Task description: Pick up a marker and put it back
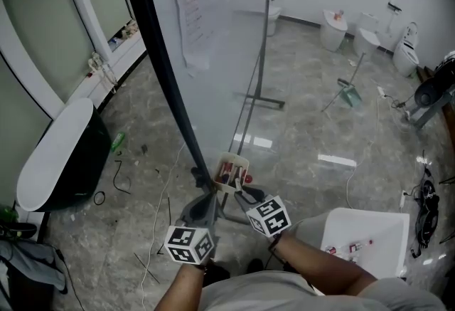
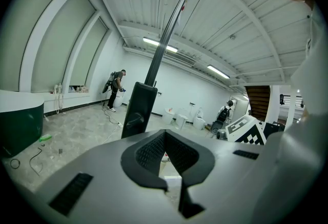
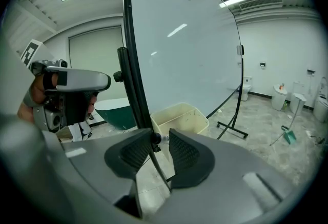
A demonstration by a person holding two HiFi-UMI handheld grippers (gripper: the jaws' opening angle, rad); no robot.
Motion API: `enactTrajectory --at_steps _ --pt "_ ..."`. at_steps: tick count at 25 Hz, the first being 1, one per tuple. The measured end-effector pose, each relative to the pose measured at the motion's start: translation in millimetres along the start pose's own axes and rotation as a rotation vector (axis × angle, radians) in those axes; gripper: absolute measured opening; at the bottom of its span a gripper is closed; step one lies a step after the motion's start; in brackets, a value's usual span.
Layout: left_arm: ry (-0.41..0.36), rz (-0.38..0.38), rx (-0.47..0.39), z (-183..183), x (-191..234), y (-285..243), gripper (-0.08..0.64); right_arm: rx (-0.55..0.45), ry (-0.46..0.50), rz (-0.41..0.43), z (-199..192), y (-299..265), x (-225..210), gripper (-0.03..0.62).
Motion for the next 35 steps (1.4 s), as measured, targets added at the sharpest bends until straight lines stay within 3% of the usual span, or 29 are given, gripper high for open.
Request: enactTrajectory --at_steps 10,21,28,35 --pt "-0.007 -0.007 -0.014 -0.5 -13.6 1.3 0.002 -0.046 0.008 0.006 4.8 22.1 0.1 0.123" --pt "-0.073 -0.042 -0.062 22.2 -51.1 -0.6 0.002 -0.241 0.049 0.048 54.6 91.9 6.8 0.004" --pt "-0.136 -0.036 -0.083 52.8 -83.5 6.0 0.002 -0.371 0.078 0.069 90.3 151.2 9.6 0.003" --pt "-0.162 -0.043 -0.11 65.5 -105.4 9.0 0.002 -0.405 0.083 0.071 95.0 173.8 7.3 0.002"
Point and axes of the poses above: the fingertips, and each gripper's own axes: y backward along the fingers, x to its left, z out of its top, the point moved 10 cm from there along y, backward along the fingers, and after that the axes turned 7 degrees about -z, right-handed, at the moved point
